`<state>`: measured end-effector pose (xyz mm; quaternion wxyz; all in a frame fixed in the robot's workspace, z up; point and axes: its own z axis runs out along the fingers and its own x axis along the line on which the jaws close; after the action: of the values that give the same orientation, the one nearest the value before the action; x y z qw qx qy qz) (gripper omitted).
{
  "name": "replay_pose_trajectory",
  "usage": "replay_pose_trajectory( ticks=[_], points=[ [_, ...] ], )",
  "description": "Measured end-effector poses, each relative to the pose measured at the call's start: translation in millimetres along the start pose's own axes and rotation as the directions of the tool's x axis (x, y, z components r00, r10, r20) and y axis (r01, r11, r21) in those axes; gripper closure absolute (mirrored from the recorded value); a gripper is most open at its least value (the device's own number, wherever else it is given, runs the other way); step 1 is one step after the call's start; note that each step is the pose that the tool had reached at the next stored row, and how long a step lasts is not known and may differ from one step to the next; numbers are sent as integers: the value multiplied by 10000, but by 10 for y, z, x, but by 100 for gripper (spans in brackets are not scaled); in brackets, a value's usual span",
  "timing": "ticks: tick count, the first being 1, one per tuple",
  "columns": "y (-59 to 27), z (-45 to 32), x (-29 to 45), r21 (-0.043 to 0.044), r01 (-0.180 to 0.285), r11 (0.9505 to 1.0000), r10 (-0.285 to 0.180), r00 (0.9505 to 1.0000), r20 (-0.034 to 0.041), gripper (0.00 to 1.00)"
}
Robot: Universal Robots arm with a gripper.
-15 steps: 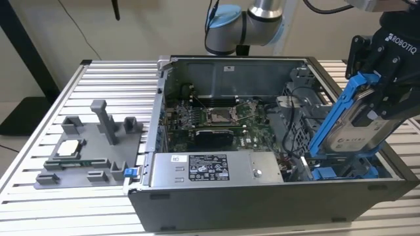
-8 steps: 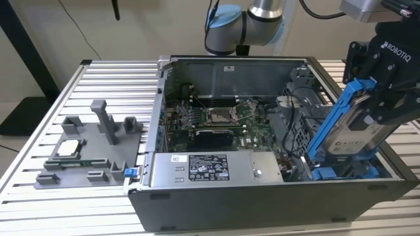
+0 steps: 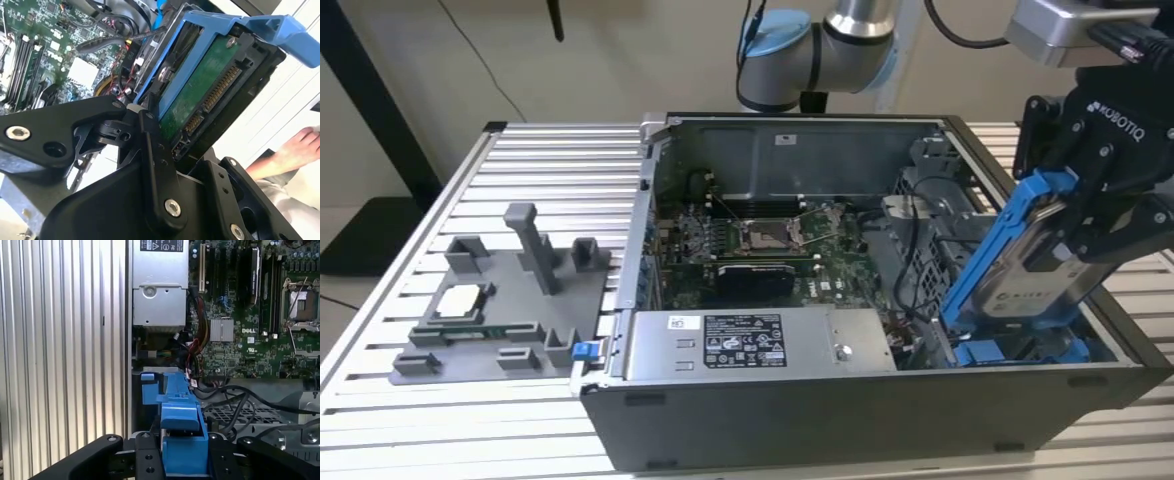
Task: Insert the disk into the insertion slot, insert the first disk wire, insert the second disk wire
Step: 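Insert the disk into the insertion slot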
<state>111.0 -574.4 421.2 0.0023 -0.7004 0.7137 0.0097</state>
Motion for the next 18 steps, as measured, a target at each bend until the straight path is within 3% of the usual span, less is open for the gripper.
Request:
replay_pose_trajectory(
  ticks=[2, 5, 18],
  points=[
    [-8, 18, 1, -1, 2, 10000, -2, 10000, 75, 100],
    [-21, 44, 8, -3, 2, 10000, -2, 9999, 131, 100],
    [-45, 153, 56, -2, -121, 9999, 121, 9998, 185, 100]
  ],
)
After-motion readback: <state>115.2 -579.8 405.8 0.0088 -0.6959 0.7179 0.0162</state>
